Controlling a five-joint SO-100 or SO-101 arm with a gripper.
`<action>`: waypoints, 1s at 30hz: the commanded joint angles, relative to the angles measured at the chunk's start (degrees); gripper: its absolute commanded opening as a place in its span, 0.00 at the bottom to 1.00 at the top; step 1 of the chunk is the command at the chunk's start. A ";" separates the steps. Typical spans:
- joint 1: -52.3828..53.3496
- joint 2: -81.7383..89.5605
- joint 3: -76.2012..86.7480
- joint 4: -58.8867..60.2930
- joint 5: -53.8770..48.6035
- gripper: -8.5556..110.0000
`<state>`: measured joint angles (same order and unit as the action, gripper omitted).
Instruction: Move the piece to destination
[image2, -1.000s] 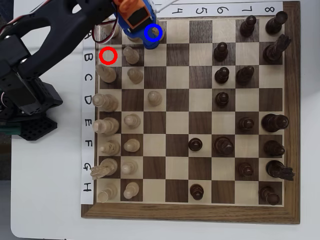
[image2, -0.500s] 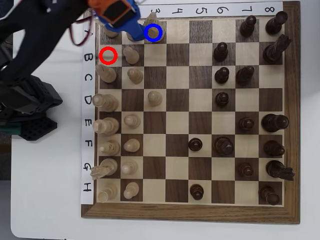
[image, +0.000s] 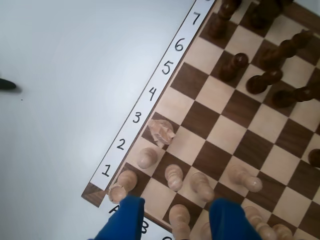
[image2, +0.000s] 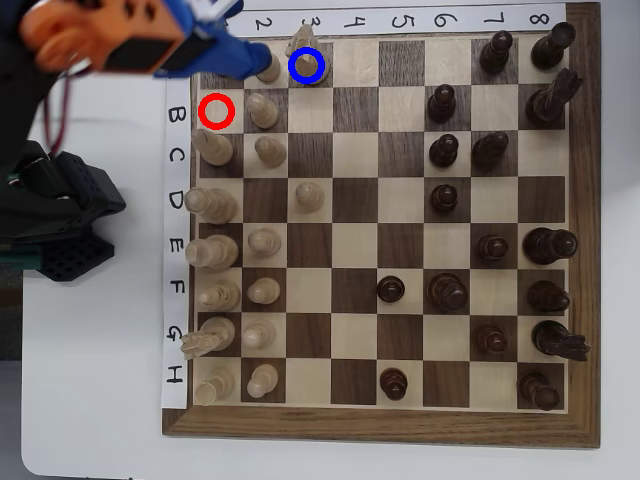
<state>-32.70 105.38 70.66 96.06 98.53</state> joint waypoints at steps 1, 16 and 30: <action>13.18 17.05 -12.13 0.70 -6.50 0.16; 66.09 33.40 8.79 -9.84 -52.47 0.07; 104.33 45.00 45.09 -34.63 -78.57 0.07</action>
<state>48.43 140.89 100.63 75.85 36.56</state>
